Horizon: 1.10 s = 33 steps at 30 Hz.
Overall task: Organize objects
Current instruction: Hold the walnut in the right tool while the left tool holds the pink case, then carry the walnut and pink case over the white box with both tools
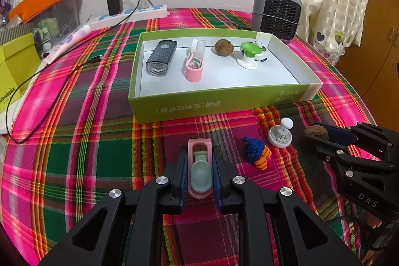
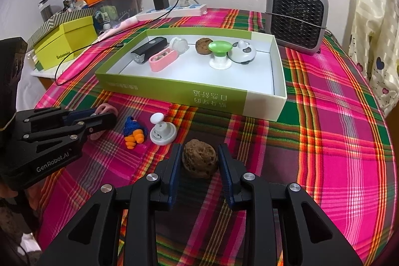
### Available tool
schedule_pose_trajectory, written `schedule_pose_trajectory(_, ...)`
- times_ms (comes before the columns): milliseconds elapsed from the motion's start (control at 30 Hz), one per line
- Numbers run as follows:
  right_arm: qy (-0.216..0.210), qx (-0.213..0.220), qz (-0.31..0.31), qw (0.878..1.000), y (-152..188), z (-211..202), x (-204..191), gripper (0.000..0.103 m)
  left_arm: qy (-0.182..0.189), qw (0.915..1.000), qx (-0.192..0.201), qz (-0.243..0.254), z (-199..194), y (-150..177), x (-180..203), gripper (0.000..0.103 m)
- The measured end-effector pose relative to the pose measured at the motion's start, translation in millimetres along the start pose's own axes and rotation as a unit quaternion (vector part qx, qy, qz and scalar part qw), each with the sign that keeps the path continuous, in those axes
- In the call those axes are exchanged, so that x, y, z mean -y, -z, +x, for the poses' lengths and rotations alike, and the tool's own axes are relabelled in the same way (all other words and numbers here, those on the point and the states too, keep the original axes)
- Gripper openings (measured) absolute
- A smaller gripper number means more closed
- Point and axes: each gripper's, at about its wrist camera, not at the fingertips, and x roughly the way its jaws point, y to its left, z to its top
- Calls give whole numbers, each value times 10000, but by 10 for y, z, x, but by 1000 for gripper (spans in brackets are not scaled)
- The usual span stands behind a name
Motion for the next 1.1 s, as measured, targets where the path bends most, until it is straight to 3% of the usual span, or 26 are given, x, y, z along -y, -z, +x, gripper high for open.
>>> schedule_pose_trajectory(733,-84,290,-80,9995,-111,-145,-79,30,26,9995,314,48,-266,-140,47,16)
schedule_pose_trajectory(1100,-158,520,-190,9983,-324,-211,-146,30,81,9989,453,43,-308,-295,4,16)
